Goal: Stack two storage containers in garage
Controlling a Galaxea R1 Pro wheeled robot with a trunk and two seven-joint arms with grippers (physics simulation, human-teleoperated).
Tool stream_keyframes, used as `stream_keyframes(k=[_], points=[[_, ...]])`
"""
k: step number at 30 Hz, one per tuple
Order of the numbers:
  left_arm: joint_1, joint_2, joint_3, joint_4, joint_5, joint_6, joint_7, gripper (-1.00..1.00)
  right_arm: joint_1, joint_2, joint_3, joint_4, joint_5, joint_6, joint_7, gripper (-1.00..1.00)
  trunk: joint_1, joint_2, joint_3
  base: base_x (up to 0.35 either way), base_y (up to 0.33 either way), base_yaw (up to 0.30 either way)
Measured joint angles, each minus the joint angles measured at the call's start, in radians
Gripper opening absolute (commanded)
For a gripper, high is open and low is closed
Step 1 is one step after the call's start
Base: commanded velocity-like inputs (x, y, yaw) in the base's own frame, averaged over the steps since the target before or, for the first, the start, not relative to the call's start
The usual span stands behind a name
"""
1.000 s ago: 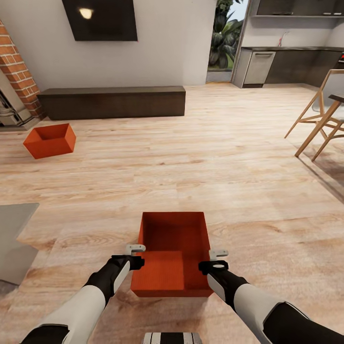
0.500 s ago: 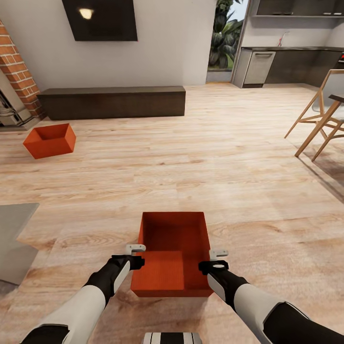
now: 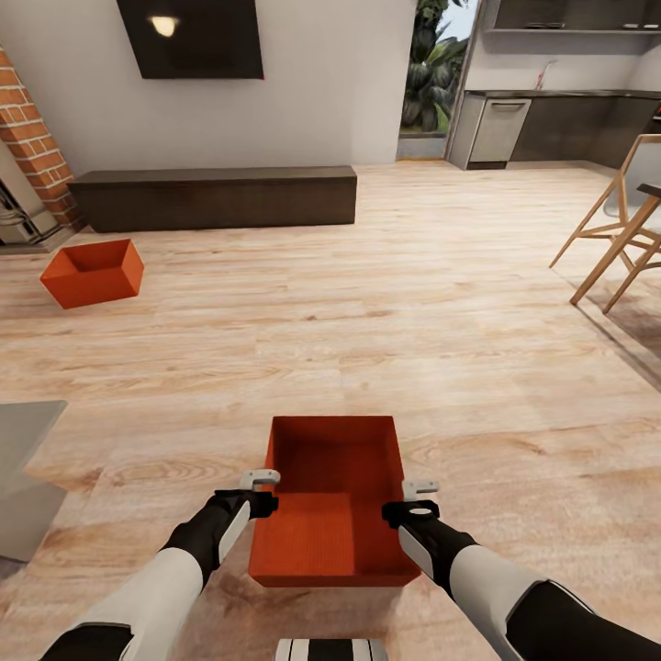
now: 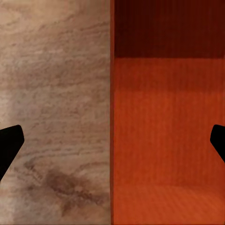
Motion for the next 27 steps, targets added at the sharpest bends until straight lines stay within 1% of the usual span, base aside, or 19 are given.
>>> stream_keyframes(k=[12,20,27], points=[[0.000,-0.001,-0.001,0.005,0.003,0.000,0.004,1.00,0.000,-0.004,0.001,0.000,-0.001,0.000,0.000,1.00,0.000,0.000,0.000,0.003,0.000,0.000],[0.000,-0.002,0.001,0.039,0.003,0.000,0.008,1.00,0.000,-0.005,0.001,0.000,-0.001,0.000,0.000,1.00,0.000,0.000,0.000,0.000,0.000,0.000],[0.000,0.000,0.000,0.044,0.001,-0.001,0.007,1.00,0.000,-0.005,0.001,0.000,-0.001,0.000,0.000,1.00,0.000,0.000,0.000,0.000,0.000,0.000]])
